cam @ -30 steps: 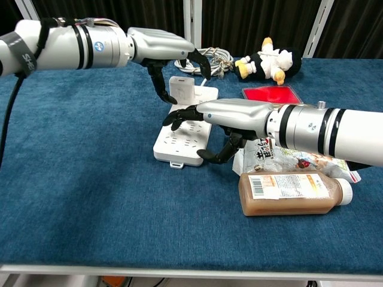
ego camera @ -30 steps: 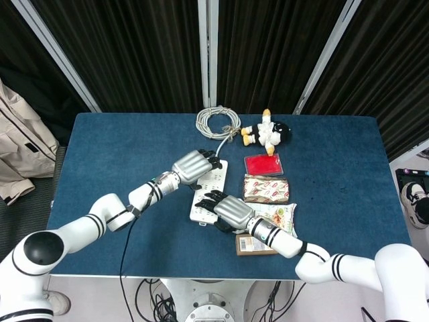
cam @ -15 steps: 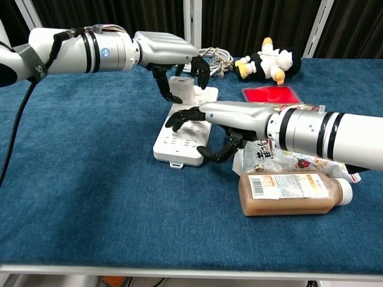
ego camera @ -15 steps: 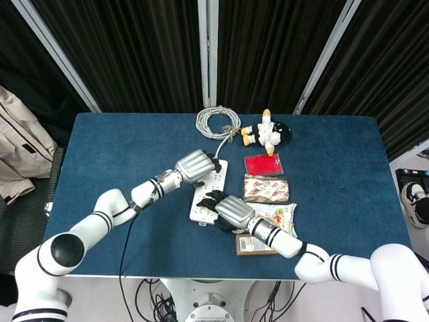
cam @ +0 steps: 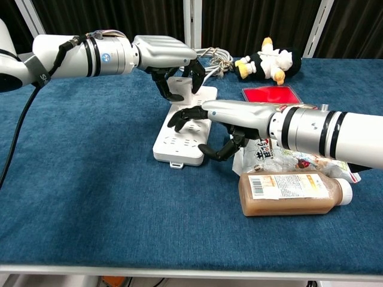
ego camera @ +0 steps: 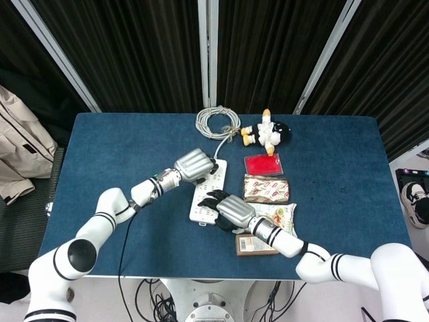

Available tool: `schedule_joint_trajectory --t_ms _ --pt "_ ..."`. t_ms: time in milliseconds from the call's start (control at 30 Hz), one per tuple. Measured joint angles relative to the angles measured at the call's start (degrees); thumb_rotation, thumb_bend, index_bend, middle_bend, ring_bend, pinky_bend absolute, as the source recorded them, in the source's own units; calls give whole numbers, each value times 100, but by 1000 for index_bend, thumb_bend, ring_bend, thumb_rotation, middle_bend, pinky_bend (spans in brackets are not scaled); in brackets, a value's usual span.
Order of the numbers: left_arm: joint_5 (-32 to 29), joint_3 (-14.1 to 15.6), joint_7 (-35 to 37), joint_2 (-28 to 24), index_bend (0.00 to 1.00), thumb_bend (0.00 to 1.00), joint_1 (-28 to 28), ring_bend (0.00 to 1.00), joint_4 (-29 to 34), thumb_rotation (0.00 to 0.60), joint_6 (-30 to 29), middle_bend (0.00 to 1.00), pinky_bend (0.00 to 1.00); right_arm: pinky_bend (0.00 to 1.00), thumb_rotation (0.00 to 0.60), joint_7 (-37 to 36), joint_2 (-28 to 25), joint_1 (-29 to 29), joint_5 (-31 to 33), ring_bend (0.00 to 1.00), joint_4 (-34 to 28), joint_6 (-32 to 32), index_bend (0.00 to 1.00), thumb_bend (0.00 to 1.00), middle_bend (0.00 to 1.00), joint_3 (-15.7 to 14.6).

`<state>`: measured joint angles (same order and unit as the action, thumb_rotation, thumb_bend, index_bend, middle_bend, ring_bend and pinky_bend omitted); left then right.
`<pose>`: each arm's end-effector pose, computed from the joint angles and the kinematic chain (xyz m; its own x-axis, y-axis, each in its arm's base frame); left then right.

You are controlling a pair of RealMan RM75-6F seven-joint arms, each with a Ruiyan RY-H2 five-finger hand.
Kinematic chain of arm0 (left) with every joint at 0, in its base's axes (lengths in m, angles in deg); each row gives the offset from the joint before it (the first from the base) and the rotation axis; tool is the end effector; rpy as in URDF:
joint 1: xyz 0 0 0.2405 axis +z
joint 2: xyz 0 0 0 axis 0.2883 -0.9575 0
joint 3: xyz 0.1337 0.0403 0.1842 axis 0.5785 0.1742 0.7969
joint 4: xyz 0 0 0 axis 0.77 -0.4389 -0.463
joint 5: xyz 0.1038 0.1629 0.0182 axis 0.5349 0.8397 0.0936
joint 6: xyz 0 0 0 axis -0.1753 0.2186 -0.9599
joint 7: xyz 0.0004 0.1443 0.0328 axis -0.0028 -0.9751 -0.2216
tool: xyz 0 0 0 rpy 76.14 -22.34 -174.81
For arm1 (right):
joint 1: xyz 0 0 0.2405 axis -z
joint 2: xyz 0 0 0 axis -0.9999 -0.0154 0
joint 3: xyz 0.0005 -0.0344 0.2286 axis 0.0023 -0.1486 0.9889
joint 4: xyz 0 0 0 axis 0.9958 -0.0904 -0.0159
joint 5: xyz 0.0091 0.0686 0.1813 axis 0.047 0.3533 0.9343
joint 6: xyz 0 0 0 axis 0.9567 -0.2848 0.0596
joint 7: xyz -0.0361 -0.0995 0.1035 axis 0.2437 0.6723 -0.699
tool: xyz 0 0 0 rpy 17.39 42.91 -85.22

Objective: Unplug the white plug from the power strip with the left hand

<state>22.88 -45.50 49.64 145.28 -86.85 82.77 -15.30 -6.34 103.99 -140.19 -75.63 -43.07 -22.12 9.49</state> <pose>-0.0514 0.4259 -0.0533 0.6878 0.1238 0.7152 0.5002 -0.7949 -0.3434 -0.0942 -0.3066 -0.0679 0.3476 -0.5576 0.7538 -0.8189 -0.5721 -0.0456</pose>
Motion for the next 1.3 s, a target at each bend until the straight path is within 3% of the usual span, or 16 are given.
schedule_joint_trajectory --t_ms 100,367,1300 --pt "-3 40 140 111 569 402 14 581 -182 600 -95 592 728 26 600 -33 -25 -1 14 0 -8 6 167 532 203 -9" --pt "-56 122 490 402 625 418 83 669 -664 600 -255 702 839 26 600 -79 -22 -17 23 0 -3 22 176 534 209 -30" --pt "-336 114 844 565 651 437 243 687 -1060 600 -514 723 857 26 600 -32 19 -19 195 0 58 -39 180 535 217 -43"
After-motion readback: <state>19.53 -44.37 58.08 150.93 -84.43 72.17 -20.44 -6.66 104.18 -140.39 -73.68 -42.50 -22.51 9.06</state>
